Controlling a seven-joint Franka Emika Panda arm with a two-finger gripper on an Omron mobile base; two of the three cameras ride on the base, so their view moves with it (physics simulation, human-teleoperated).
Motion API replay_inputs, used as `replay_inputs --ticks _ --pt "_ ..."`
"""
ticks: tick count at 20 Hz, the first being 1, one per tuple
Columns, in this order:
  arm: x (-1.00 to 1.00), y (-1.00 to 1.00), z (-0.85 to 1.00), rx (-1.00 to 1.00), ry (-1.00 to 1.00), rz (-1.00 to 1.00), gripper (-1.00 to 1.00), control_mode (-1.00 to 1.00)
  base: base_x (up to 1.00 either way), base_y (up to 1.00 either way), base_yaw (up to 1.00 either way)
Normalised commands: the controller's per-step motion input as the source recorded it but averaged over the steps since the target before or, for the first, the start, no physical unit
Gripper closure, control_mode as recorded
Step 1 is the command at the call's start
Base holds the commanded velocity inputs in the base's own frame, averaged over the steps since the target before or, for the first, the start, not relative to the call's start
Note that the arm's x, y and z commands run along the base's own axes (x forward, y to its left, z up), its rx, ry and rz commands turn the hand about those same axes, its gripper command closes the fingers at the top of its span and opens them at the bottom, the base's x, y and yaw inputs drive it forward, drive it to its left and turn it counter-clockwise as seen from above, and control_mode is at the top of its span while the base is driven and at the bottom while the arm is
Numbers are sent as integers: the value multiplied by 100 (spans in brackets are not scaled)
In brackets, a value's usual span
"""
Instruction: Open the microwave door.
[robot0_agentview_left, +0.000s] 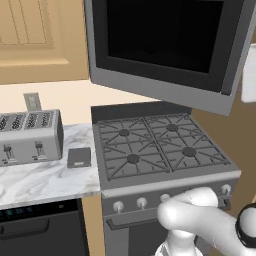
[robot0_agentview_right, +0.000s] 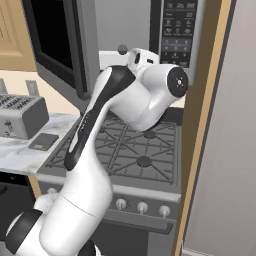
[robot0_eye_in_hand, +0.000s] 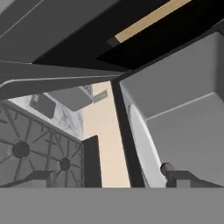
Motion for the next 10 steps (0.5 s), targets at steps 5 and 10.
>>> replay_inputs --ticks 5,10 --pt "1 30 0 -1 0 20 -100 -100 0 0 0" --pt "-1 47 0 -3 0 20 -100 -100 0 0 0"
